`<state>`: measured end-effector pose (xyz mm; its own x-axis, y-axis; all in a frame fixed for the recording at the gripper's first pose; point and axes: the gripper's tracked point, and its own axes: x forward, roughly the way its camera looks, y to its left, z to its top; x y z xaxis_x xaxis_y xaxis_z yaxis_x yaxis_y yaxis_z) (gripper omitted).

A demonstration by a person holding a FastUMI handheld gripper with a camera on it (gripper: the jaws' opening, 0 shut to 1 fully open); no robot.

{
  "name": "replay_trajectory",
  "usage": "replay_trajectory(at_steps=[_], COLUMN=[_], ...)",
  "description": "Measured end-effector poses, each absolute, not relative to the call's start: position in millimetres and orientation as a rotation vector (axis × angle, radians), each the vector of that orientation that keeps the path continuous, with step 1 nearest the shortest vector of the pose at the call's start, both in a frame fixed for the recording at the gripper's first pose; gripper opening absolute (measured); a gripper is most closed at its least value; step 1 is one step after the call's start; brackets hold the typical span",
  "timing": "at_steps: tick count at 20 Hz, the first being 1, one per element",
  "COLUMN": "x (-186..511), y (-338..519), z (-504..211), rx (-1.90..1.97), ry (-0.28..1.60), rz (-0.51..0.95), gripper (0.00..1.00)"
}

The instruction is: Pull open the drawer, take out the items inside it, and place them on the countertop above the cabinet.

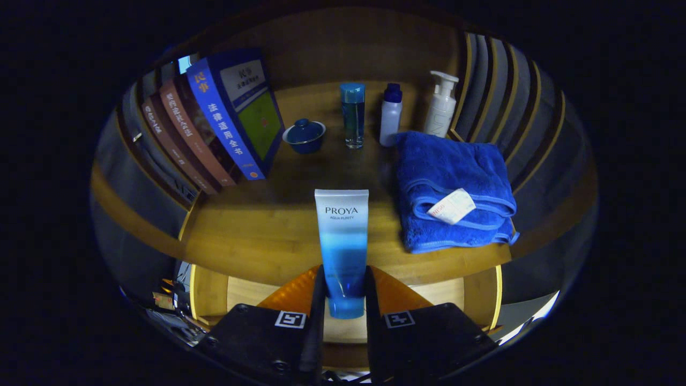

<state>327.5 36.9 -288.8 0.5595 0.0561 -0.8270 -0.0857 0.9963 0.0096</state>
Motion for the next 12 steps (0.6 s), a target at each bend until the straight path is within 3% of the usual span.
replay_trajectory(at_steps=[7, 12], x=[351, 356], y=[38, 37], z=[-322, -317], rx=[-0.025, -0.003], ry=[1.052, 1.014], rz=[0.099, 0.095], gripper=[0.39, 0.49])
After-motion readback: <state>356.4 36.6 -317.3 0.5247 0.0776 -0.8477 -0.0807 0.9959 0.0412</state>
